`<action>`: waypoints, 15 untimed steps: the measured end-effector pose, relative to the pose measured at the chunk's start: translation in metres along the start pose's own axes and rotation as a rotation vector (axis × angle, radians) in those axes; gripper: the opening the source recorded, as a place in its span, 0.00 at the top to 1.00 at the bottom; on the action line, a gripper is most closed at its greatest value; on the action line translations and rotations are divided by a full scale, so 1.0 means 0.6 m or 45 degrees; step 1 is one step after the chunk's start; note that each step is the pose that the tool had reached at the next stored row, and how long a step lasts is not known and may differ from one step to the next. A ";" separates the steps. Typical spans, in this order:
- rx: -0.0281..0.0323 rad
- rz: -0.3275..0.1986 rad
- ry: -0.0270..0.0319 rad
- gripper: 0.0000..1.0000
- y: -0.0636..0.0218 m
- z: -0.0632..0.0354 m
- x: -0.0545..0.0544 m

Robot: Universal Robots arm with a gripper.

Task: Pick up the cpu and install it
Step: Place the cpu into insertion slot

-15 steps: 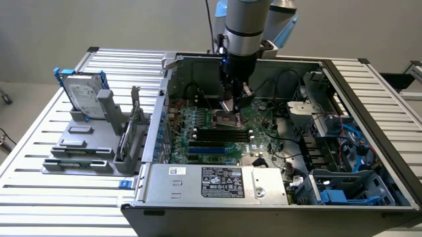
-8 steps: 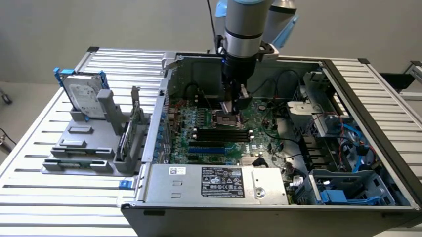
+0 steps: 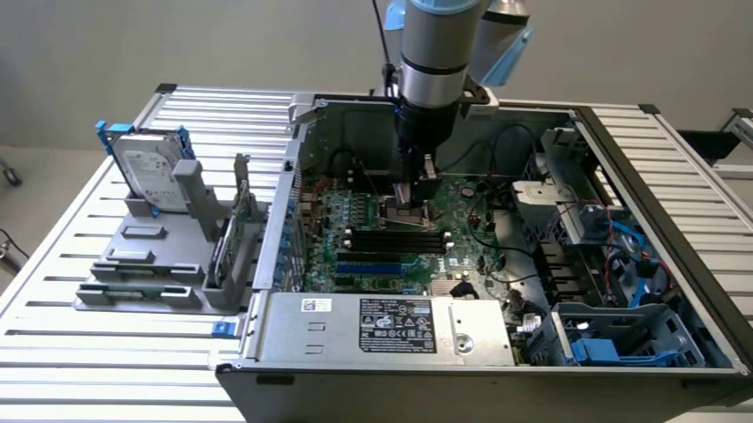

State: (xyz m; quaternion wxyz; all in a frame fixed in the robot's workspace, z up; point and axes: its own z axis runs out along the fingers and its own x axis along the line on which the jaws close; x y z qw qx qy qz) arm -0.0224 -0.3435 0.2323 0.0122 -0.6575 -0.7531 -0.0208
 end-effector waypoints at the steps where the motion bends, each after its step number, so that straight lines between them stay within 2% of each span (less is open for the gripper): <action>1: 0.0004 0.014 -0.0001 0.45 0.000 0.001 0.000; 15: 0.0043 0.114 -0.0004 0.45 -0.010 0.018 0.001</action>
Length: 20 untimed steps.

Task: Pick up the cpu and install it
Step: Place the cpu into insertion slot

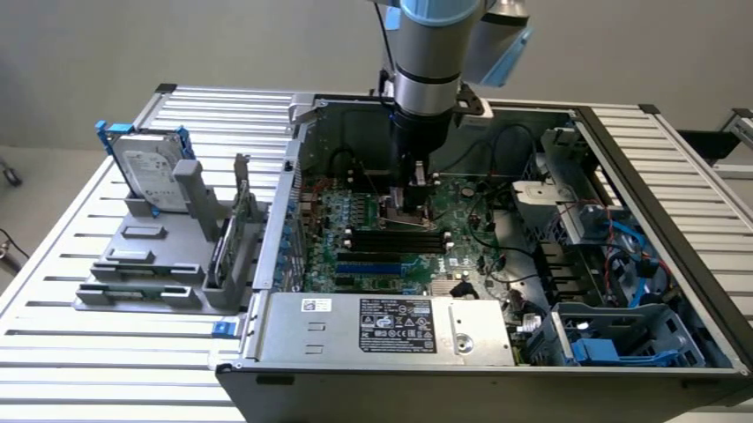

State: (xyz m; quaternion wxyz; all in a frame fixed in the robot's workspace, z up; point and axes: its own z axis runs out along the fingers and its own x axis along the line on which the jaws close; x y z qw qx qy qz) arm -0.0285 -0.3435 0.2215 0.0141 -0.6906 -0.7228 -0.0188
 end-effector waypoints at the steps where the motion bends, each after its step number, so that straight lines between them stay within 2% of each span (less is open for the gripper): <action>1: 0.0000 0.003 0.0000 0.45 -0.002 0.001 0.000; 5: -0.0017 0.012 0.0010 0.45 -0.009 0.006 -0.001; 12: -0.0116 0.036 0.0112 0.45 -0.009 0.018 -0.002; 20: -0.0299 0.051 0.0114 0.45 -0.012 0.025 -0.006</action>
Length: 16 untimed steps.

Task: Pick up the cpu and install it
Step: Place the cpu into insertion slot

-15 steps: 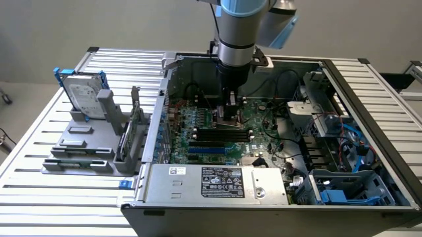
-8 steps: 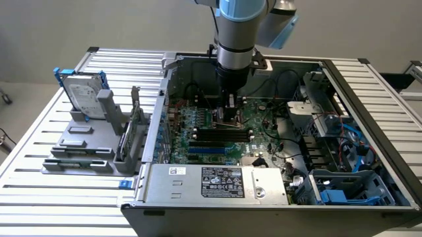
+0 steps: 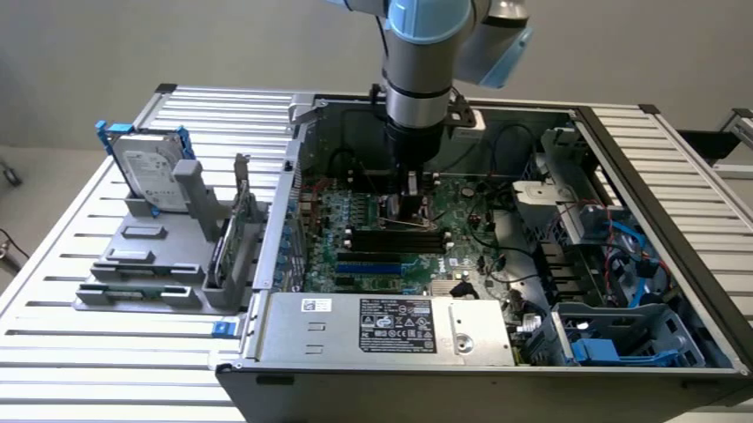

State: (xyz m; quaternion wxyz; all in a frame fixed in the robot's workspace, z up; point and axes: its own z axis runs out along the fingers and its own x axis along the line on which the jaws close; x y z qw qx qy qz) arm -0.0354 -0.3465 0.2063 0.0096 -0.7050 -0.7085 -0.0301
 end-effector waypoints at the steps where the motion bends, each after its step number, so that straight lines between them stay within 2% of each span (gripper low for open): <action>1: -0.0019 0.000 0.0002 0.45 -0.001 0.000 -0.001; 3: -0.0068 0.001 -0.0001 0.45 -0.003 0.001 -0.003; 9: -0.0420 0.001 -0.0004 0.45 -0.009 0.006 -0.003; 12: -0.0467 0.001 -0.0002 0.45 -0.014 0.008 -0.003; 16: -0.0487 0.002 -0.0006 0.45 -0.018 0.009 -0.003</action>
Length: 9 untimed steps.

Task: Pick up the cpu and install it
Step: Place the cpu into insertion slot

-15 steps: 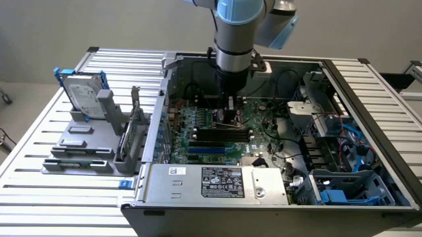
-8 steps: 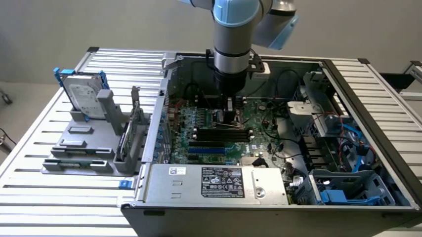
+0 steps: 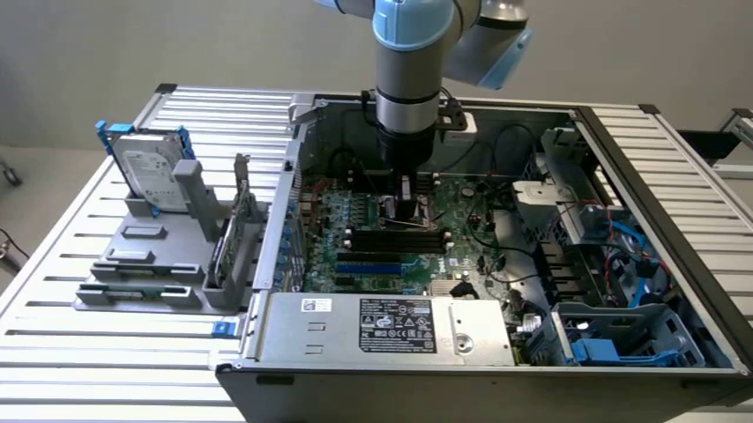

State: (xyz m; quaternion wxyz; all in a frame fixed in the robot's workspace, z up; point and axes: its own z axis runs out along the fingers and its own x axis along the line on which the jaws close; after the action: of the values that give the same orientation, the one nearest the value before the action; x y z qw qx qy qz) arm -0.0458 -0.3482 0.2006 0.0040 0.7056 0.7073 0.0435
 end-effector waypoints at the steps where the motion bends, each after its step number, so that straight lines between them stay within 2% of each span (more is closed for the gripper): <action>1: -0.0004 0.000 0.0000 0.45 0.000 0.000 0.000; 9: -0.0072 0.000 0.0002 0.45 0.000 0.002 0.000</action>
State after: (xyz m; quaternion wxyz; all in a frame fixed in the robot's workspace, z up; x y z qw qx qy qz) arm -0.0458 -0.3482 0.1994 0.0060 0.7055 0.7073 0.0456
